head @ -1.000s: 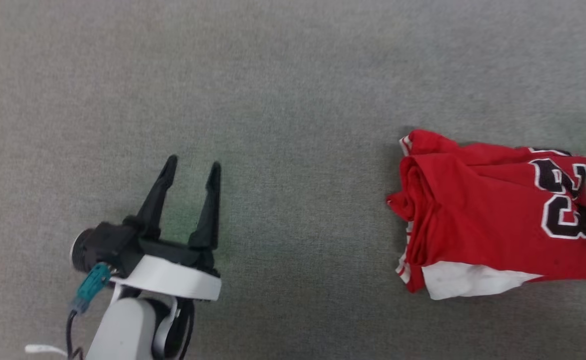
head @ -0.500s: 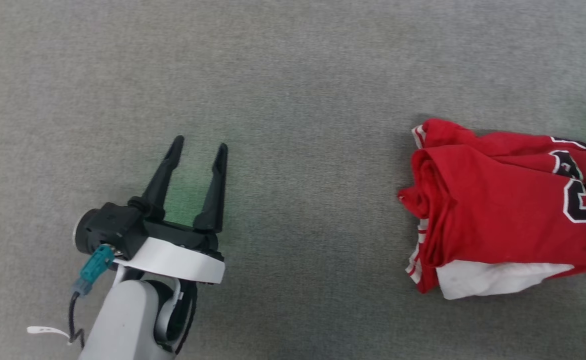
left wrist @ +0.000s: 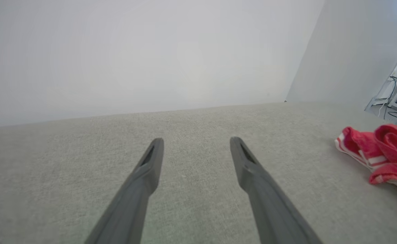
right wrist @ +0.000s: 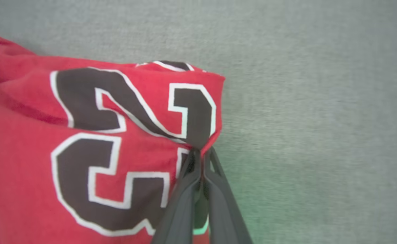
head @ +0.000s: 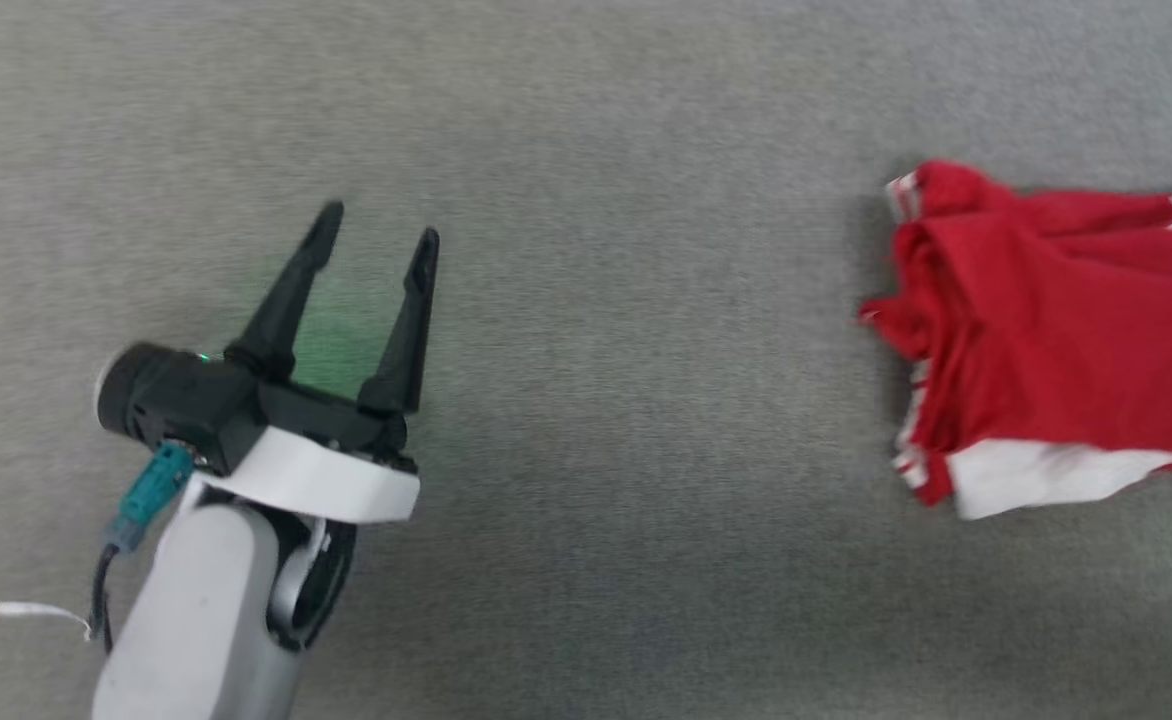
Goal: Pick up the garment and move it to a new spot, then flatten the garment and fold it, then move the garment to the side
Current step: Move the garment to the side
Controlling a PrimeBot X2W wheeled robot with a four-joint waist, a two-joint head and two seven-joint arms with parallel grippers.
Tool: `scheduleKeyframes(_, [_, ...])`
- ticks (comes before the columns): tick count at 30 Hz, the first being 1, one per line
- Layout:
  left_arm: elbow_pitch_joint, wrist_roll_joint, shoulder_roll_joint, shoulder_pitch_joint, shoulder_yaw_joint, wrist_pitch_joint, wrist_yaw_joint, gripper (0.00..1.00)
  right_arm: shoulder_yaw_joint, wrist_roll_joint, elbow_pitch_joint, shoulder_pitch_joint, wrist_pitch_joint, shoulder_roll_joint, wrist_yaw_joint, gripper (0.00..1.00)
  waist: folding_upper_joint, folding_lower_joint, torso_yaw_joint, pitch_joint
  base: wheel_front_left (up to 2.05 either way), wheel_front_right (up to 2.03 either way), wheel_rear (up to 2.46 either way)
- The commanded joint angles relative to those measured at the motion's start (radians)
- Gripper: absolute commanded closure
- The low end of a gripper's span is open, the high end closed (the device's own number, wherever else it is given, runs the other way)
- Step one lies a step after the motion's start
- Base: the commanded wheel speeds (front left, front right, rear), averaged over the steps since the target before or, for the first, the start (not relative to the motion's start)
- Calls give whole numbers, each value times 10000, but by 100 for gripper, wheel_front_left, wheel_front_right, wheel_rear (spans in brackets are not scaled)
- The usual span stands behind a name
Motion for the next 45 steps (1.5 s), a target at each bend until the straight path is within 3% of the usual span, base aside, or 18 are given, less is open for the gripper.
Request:
scheduleKeyframes(1, [-76,153,144,-346,-83,-47,8,0,-300,-69,80,-77,-205,-18,-24,100,0,0,-469,412,0,0,0])
scheduleKeyframes(9, [-236,239,1070,-2065,-857,-47,8,0,-1585,-690,993,-778,-1121,-400,-18,100,0,0,-1289,1353,0,0,0])
scheduleKeyframes(19, [-228,119,2199,-5294,-2401,-47,8,0,-2623,-1717,3431,-2824,-2567,-653,-18,100,0,0,-1789,2605,0,0,0])
scheduleKeyframes(27, [-111,-87,2097,-6883,-3049,-47,8,0,-2566,-2928,5695,-4484,-3959,-647,-18,100,0,0,-1845,3125,0,0,0])
scheduleKeyframes(35, [54,-207,2134,-7002,-3166,-47,8,0,-1769,-3692,7465,-5679,-4928,-288,-18,99,0,0,-1828,3067,0,0,0])
scheduleKeyframes(37, [92,-233,2158,-6906,-3117,-47,8,0,-1617,-3754,7809,-5891,-5130,-323,-18,47,0,0,-1799,2991,0,0,0])
scheduleKeyframes(38, [100,-245,2162,-6856,-3089,-47,8,0,-1527,-3795,7962,-5963,-5238,-351,-18,0,0,0,-1780,2939,0,0,0])
scheduleKeyframes(45, [195,-283,1972,-6149,-2521,-47,8,0,-781,-3822,8670,-6203,-5715,-545,-18,0,0,0,-1601,2225,0,0,0])
